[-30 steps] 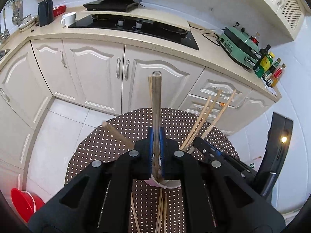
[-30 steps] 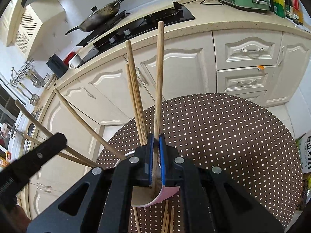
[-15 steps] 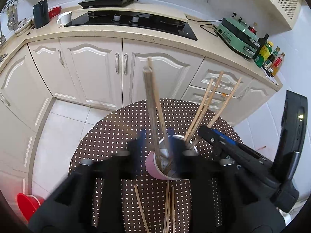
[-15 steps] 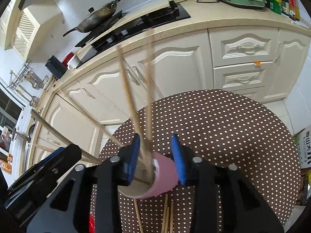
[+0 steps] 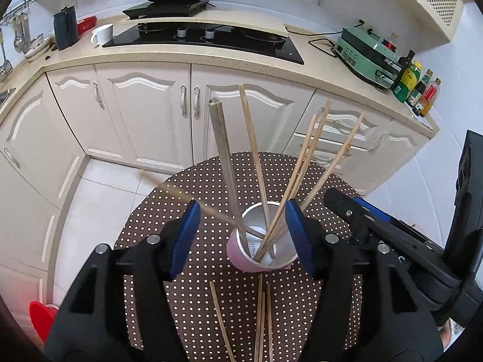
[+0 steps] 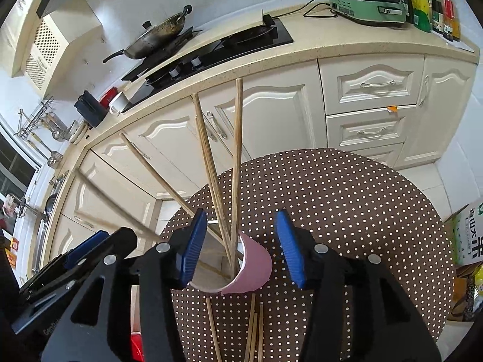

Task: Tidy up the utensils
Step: 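Open both grippers to release the chopsticks into the cup, then move both open grippers down toward the loose chopsticks on the cloth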

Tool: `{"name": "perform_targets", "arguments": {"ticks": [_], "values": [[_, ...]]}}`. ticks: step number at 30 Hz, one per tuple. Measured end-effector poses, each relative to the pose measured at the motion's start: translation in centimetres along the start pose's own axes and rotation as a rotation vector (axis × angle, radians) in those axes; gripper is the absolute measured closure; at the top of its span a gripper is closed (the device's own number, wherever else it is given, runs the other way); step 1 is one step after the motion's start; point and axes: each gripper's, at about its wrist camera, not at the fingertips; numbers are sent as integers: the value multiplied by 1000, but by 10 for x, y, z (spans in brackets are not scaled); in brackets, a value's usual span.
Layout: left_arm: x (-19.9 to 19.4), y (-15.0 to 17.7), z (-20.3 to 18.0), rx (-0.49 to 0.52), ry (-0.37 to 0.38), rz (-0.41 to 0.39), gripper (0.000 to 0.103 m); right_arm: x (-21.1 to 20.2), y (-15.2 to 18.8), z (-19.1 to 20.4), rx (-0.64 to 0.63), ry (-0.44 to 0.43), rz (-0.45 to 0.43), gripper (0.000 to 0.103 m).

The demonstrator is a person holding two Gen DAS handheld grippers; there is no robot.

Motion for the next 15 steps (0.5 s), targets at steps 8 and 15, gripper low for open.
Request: {"name": "perform_targets", "arguments": {"ticks": [8, 15], "values": [[-14, 2, -1, 2, -10, -23, 45, -16, 7, -1, 0, -3, -25, 54], [-23, 9, -5, 5, -18, -33, 44, -27, 12, -3, -2, -5, -37, 52]]}}
Point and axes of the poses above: each gripper's, at about its wrist camera, not at the fingertips, and x roughly the way its jaws point, z to its left, y to its underside, and after that the axes turned 8 degrees about z, right-handed
